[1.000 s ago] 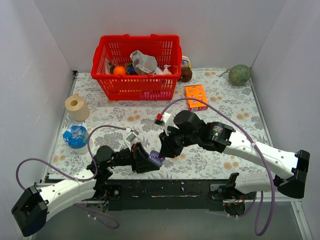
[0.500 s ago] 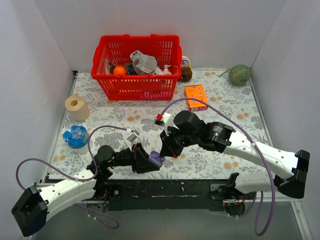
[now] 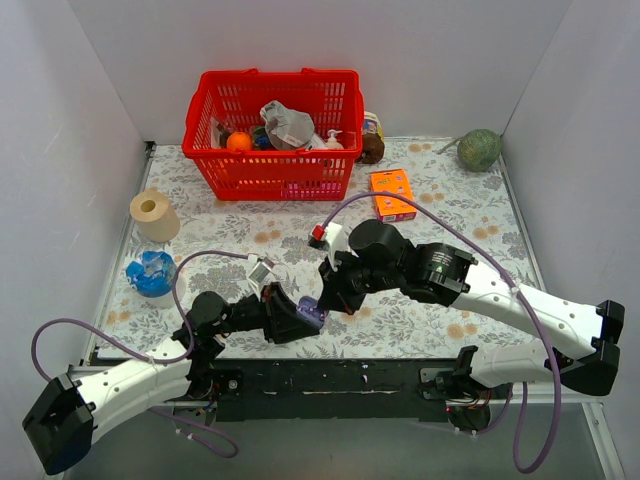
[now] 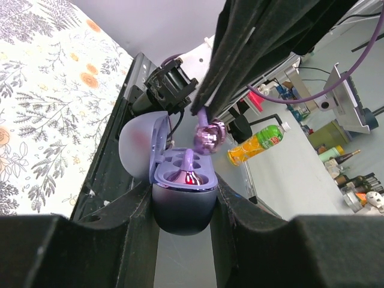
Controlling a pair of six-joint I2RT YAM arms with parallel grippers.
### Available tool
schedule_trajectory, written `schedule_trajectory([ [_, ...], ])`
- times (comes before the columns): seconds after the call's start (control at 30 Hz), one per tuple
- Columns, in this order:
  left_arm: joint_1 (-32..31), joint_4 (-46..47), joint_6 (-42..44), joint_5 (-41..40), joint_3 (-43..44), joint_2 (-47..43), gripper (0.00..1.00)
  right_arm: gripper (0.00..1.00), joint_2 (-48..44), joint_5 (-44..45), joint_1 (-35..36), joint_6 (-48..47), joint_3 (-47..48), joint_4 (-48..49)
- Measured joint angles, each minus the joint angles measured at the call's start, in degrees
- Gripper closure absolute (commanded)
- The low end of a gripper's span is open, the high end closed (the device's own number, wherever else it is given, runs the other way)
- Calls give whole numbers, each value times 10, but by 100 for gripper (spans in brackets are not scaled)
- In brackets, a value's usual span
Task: Insert the wireless bluetooth earbuds into the charging case
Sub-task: Pick up the earbud from the charging case, then place the earbud in the charging case.
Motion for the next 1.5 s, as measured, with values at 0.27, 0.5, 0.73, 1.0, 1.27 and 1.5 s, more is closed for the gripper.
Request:
schedule_trajectory([
  [0.27, 0, 15, 5, -44, -4, -18, 100, 99, -14, 18, 7, -11, 15, -3],
  [0.5, 0, 91, 14, -80, -31, -31, 100, 99, -39, 80, 27, -25, 14, 7],
  [0.73, 0, 167, 30, -90, -41, -13, 100, 99, -86, 189, 80, -55, 0, 72],
  [1.0, 0, 206, 48, -90, -42, -9, 100, 99, -86, 299, 165, -106, -37, 140],
  [1.27, 0, 211, 60, -89, -42, -19, 100, 99, -77, 378, 200, -127, -63, 177],
  [1.5, 0, 208, 76, -90, -44, -38, 100, 99, -82, 427, 217, -129, -92, 231],
])
